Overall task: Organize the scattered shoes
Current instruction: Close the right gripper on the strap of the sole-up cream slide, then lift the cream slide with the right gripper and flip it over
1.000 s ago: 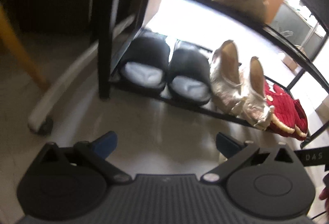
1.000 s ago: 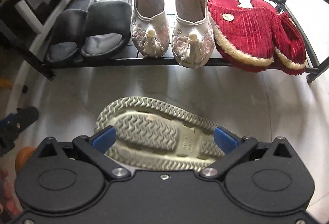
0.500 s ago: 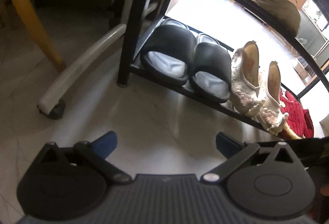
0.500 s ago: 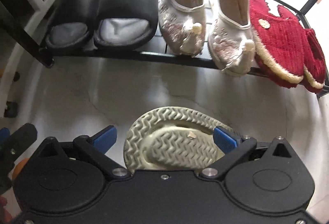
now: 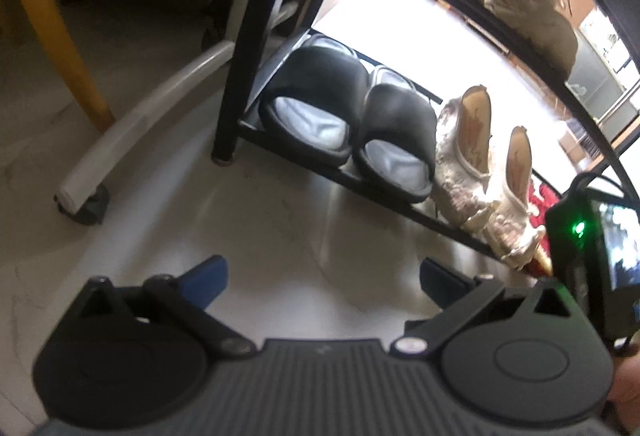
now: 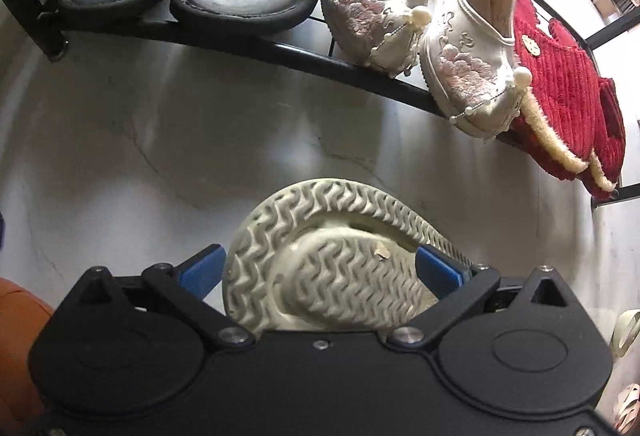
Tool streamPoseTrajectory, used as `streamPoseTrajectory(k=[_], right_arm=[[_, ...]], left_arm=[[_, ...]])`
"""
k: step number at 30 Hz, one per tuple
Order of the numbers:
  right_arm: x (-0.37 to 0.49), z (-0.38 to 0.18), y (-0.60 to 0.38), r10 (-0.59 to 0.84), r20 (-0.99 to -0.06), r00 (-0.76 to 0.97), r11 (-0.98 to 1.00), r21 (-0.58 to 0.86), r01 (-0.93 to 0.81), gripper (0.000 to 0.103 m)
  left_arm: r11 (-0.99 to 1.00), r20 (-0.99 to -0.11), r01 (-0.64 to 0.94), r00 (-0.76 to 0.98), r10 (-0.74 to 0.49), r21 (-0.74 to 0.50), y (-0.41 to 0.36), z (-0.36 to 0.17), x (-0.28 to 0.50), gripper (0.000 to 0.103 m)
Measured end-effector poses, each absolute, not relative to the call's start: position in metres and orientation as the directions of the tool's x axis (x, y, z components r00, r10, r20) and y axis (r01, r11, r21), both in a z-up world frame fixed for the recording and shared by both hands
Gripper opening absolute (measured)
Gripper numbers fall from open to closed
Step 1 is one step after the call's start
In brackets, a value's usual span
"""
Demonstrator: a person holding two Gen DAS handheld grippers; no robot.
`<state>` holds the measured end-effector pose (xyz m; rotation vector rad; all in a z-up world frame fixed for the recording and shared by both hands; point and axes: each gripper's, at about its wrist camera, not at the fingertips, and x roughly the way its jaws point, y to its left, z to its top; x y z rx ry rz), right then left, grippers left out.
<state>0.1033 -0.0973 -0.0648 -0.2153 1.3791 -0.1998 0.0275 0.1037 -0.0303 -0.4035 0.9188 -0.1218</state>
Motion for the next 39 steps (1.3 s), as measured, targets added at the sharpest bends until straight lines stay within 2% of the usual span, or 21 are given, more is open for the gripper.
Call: streamPoseTrajectory(k=[4, 13, 25, 39], right_arm=[[0.102, -0.063, -0.097, -0.244, -0.948, 0.204, 0.967, -0.253, -0.019, 0.086], [0.102, -0.057, -0.096, -0.193, -0.955, 0.225, 0.981, -0.193, 0.022, 0.069], [0.087, -0.037, -0.104, -0.156, -0.955, 0.254, 0.988, -0.15, 0.045, 0.064], [0.055, 0.032, -0.159, -0.051, -0.94, 0.337, 0.995, -0.018, 0.1, 0.05]], left_arm=[[0.927, -0.754, -0.067, 0.606, -0.255, -0.368, 0.101, -0.03, 0.027, 0.102], [0.929, -0.757, -0.064, 0.602, -0.254, -0.363, 0.099, -0.031, 0.028, 0.102], [0.929, -0.762, -0.054, 0.591, -0.265, -0.365, 0.097, -0.033, 0.03, 0.102], [0.929, -0.772, -0.064, 0.578, -0.263, -0.365, 0.098, -0.037, 0.031, 0.102]])
